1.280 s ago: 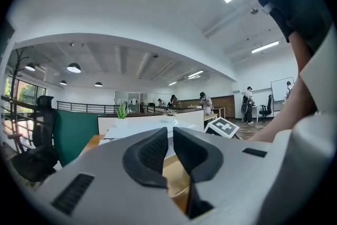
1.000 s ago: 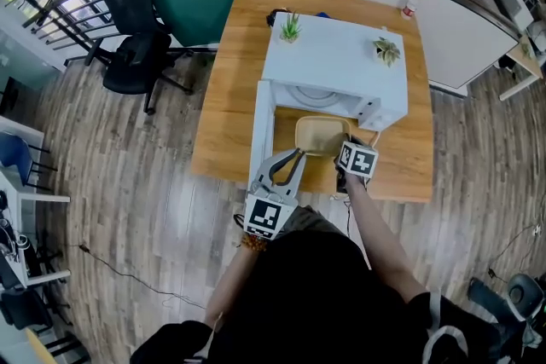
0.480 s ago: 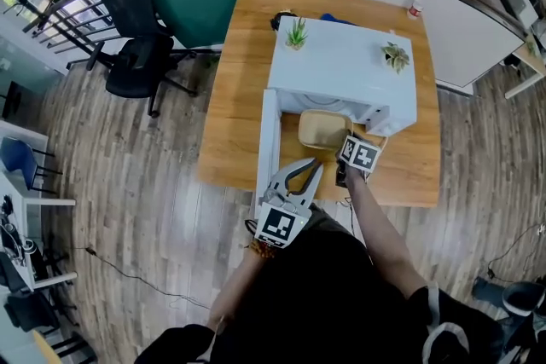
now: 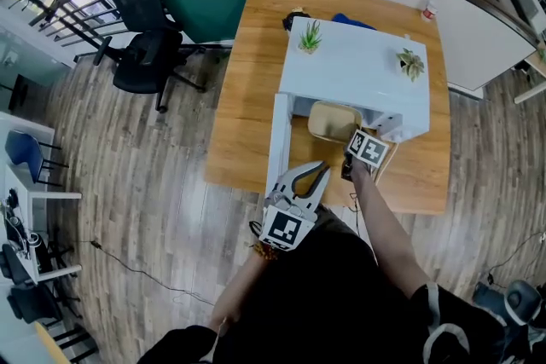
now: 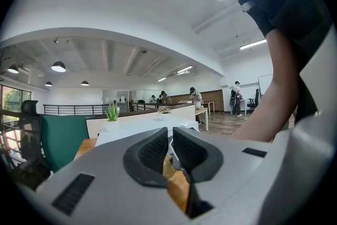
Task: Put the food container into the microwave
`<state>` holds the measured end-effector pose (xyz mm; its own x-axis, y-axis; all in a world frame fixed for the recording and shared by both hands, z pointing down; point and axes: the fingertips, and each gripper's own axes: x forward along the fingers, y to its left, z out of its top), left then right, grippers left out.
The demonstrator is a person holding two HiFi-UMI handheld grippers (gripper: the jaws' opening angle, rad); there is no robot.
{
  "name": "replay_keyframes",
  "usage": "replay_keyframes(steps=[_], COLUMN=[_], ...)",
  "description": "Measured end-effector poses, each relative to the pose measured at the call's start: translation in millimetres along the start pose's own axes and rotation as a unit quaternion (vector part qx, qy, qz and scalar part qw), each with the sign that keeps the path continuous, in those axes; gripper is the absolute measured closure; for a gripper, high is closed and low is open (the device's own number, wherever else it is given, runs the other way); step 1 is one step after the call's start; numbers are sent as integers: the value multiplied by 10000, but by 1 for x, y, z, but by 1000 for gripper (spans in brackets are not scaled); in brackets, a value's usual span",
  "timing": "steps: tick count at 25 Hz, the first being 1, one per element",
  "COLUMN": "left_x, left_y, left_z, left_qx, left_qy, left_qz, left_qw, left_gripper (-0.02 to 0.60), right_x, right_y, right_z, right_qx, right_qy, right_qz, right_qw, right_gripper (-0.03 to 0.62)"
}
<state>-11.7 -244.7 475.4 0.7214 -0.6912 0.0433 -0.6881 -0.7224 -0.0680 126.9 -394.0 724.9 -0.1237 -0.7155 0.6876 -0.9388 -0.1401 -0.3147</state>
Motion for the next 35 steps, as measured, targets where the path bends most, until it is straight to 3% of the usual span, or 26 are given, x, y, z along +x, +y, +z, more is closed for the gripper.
replay_keyframes(steps=[4,11,16,27,32,35], left_x=[1,1,3,-3,-6,-7], left_y=[6,18,18,6,7,8], left_z=[-1,-9,-12,-12,-13,-13], left_qx=[7,-65,98,129,160,176], left_qy=[29,145,289,343,361,372], left_qz=[-7,0,-112,-395,-454,-447], left_qw=[10000,9999,9995,9985,9982,9982], left_gripper=[545,545,545,545,545,545], right_x=[13,30,41,61,66,67], right_y=[-3,-3,-1,7,9,6], right_z=[10,25,32,40,45,47], right_qx=[65,659,1205,1283,1603,1975], right_qy=[-22,-140,-313,-587,-895,-1158], right_qz=[18,128,245,169,252,442], right_qw=[10000,9976,9919,9899,9827,9724], right_gripper=[579,577,577,580,556,528])
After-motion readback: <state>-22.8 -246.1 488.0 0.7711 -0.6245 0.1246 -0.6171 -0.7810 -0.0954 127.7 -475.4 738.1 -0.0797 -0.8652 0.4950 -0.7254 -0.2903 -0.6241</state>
